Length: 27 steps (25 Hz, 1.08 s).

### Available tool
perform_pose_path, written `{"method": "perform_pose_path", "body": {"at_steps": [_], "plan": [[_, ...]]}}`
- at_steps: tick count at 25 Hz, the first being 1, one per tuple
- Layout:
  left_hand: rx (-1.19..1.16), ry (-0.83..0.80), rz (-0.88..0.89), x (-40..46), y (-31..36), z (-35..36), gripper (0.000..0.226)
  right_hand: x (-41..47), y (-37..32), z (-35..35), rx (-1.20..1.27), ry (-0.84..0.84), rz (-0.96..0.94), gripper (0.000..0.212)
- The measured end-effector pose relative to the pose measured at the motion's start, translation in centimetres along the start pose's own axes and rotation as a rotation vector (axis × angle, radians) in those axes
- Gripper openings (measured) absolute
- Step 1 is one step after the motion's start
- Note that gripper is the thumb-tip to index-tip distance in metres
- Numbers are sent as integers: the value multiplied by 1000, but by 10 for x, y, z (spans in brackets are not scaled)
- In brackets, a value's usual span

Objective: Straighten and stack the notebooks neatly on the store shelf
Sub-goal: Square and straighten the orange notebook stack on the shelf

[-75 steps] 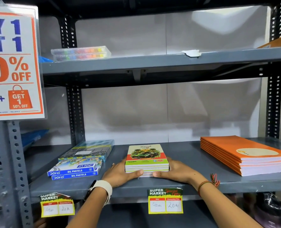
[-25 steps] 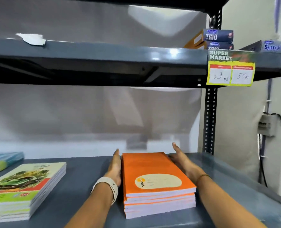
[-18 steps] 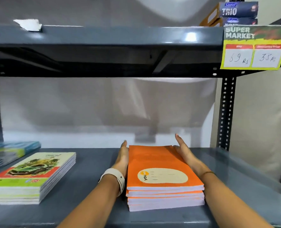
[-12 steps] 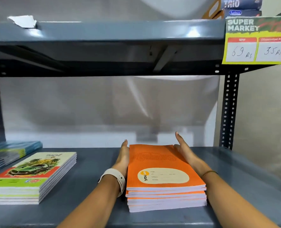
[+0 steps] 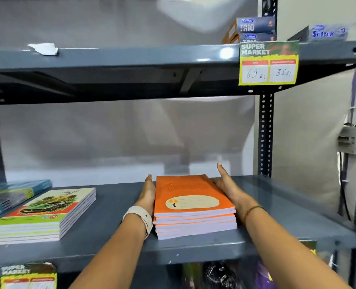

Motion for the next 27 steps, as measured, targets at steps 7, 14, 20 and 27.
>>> {"method": "perform_pose_path", "body": {"at_steps": [7,14,20,27], "plan": [[-84,-80,-2,-35,-13,-5,68,-30,20,0,20,-82,-56,87],[-104,-109,60,-40,-15,0,63,-35,24,6,47,-42,-94,72],[33,-213,94,-62,-4,-5,75,-59,31,0,-102,100,-142,84],[506,-424,267,-104,-4,-27,93,-81,51,-6,-639,170,-296,71]]}}
Point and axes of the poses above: each hand's wrist, its own x-axis towards the middle knuckle, its own z-axis out of the palm, y = z × x, the point moved 1 cm from there along x, towards the middle knuckle, and after that the axes turned 14 degrees about z, right-handed, at the moved point
